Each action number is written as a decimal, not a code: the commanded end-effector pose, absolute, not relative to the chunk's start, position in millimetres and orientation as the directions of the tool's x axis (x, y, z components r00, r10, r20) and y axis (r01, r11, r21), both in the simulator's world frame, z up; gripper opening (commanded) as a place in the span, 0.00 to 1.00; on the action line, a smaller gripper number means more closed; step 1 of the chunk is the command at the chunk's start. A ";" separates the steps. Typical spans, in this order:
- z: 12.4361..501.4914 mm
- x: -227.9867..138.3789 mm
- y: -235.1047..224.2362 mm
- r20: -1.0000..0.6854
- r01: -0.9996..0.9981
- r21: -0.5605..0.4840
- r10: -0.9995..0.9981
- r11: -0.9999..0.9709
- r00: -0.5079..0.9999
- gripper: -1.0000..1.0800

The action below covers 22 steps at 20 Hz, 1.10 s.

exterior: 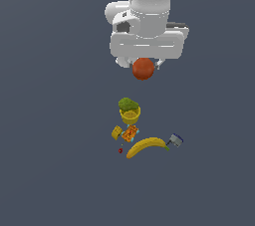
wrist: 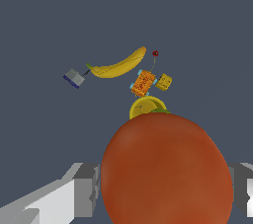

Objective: Pick up a designated object from a clutter of objects.

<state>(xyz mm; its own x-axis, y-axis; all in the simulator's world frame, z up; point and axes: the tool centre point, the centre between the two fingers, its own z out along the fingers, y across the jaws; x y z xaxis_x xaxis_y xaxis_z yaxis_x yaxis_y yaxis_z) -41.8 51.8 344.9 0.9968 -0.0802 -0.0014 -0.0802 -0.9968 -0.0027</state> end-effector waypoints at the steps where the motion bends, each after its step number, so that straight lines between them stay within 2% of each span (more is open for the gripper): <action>1: 366.4 -34.0 44.2 -0.001 -0.080 -0.002 -0.080 -0.997 0.997 0.00; 11: 416.5 -12.6 26.4 0.000 -0.081 0.000 -0.081 -0.997 0.997 0.00; 22: 428.2 -6.5 22.6 0.000 -0.081 0.000 -0.081 -0.997 0.997 0.00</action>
